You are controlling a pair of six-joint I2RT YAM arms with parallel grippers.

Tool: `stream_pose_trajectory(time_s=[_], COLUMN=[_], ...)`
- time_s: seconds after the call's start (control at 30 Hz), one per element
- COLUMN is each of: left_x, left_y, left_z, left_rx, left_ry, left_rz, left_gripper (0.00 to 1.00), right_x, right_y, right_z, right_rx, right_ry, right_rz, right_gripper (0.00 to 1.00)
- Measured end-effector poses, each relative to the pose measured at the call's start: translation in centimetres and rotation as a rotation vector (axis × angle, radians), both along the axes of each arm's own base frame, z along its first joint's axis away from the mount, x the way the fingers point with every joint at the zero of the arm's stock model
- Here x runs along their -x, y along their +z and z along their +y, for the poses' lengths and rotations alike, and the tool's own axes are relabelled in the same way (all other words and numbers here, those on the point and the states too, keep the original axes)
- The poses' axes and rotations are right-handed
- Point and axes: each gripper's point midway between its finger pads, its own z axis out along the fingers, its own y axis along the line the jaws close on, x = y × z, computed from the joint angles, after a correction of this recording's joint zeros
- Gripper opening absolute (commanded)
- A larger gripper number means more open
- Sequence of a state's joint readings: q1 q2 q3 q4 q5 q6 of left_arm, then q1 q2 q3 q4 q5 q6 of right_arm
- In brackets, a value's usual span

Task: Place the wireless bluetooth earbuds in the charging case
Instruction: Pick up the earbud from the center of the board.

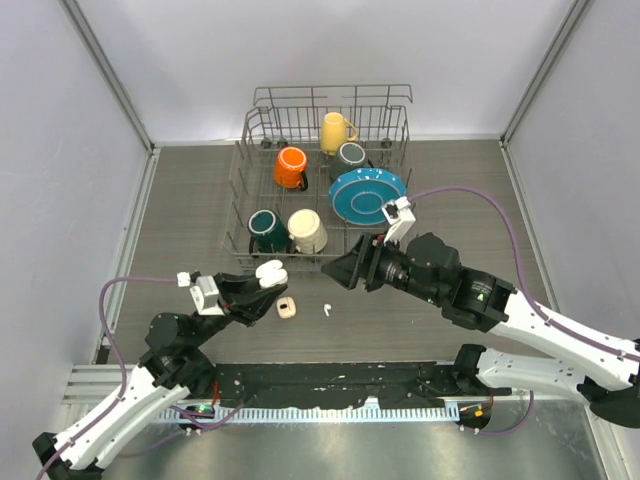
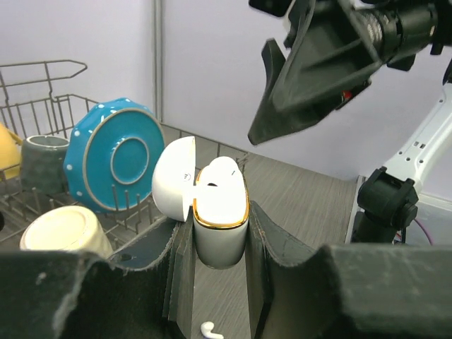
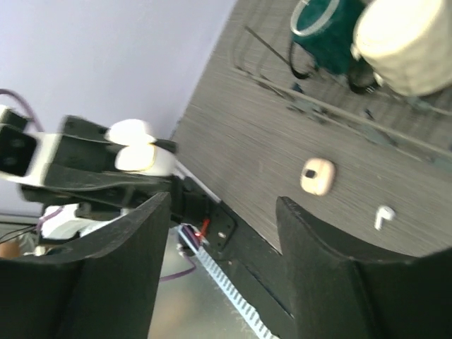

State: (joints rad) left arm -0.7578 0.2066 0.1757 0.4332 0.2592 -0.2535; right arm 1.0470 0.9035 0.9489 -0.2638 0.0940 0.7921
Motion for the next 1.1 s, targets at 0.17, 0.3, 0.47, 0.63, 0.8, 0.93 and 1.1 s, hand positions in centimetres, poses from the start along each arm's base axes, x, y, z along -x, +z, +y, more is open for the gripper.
stream_pose_trajectory(time_s=[0.17,0.3,0.47,0.63,0.8,0.93,1.1], left_x=[0.2,0.2,-0.1,-0.4,-0.6,-0.6,-0.5], left_y=[-0.2,-0.8,-1.9,-2.7,-3.5,-3.5,-3.3], left_z=[1.3,1.8,1.9,1.6,1.2,1.2,1.3], left_rx=[0.012,0.004,-0.026,-0.053,-0.08,-0.08,-0.075], left_ry=[0.043,0.066,0.08,0.08,0.075,0.074,0.074], left_rz=[0.01,0.028,0.064,0.086,0.109,0.109,0.105], left_gripper=[0.0,0.0,0.0,0.0,0.0,0.0,0.0], right_x=[-0.1,0.7,1.4,1.1,0.7,0.2,-0.6], right_y=[-6.6,-13.7,-18.5,-21.2,-23.3,-23.9,-24.1], right_z=[-0.9,-1.7,-2.6,-2.5,-2.3,-1.8,-0.8], right_rx=[0.163,0.331,0.47,0.559,0.613,0.62,0.62], right_ry=[-0.036,-0.071,-0.132,-0.197,-0.25,-0.274,-0.292], right_rz=[0.101,0.227,0.288,0.291,0.3,0.302,0.293], right_gripper=[0.55,0.55,0.55,0.55,0.55,0.55,0.54])
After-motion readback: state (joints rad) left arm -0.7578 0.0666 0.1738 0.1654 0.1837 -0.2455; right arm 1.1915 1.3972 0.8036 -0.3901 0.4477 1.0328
